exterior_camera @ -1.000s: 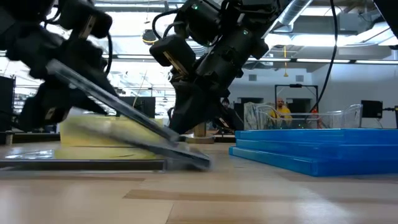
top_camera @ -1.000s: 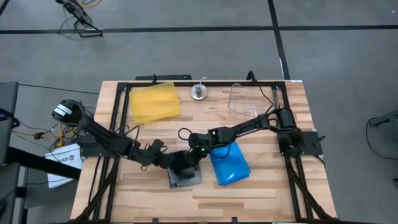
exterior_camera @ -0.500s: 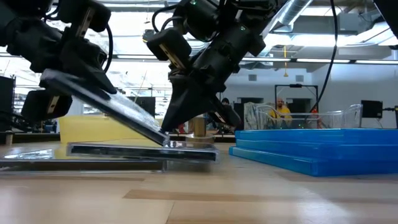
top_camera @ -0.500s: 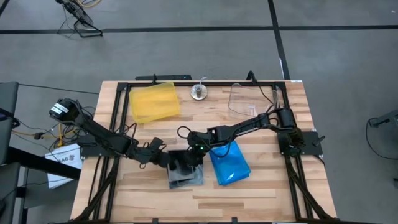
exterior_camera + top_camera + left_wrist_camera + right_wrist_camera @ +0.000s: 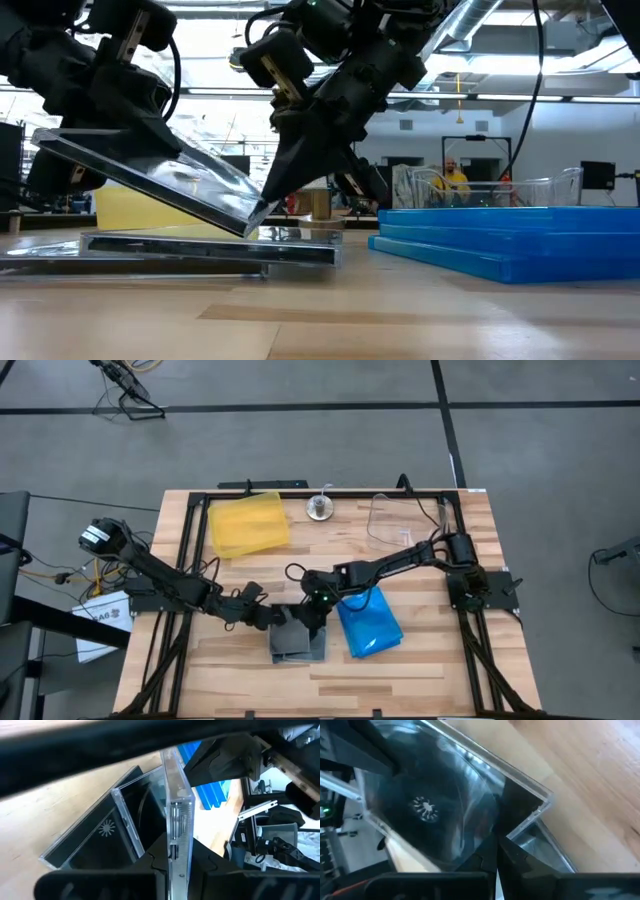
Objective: Pick & place jewel cases by type
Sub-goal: Put the black CD case into the yellow bin
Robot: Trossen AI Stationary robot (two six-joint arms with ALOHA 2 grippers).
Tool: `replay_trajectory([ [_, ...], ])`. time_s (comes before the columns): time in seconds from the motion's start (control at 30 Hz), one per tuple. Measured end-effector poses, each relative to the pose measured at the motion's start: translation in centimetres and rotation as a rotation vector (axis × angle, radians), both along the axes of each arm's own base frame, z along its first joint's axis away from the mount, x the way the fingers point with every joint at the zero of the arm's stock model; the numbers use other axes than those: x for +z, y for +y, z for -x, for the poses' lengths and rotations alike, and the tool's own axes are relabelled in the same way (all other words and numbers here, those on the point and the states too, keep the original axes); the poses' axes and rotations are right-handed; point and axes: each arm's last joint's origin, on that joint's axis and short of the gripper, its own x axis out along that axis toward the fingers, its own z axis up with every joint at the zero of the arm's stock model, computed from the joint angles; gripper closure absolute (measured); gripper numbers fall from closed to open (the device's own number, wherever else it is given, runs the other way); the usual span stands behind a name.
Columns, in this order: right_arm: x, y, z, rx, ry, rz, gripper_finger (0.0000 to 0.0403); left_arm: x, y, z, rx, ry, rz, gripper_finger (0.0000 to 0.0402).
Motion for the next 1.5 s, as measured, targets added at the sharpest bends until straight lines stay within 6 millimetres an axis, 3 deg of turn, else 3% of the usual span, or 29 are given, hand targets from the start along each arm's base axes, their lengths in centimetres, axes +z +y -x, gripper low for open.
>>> replay_trajectory([
  [0.13,2.5,-0.4,0.8,0.024,-0.023,0.003,0.0403,0.2,0.5,0.1,-0.008,0.014,-0.01,0.0386],
  [0.4,8.9,-1.1,5.0,0.114,-0.011,0.079,0.0403,1.1,1.8,0.2,-0.043,-0.006,-0.062,0.0388],
  [0.83,13.8,-1.1,13.6,0.21,0.259,0.453,0.0403,5.3,5.0,1.2,-0.046,-0.237,-0.297,0.0388],
  [0.97,14.9,-1.0,15.4,0.238,0.289,0.519,0.0403,7.3,6.0,1.9,-0.065,-0.341,-0.465,0.0388],
  [1.23,14.9,-0.9,17.4,0.173,0.373,0.608,0.0403,13.1,6.9,3.1,-0.262,-0.49,-1.028,0.0388],
  [1.5,14.5,-1.3,18.9,0.107,0.576,0.671,0.0403,18.5,7.2,4.5,-0.516,-0.281,-1.4,0.0388],
])
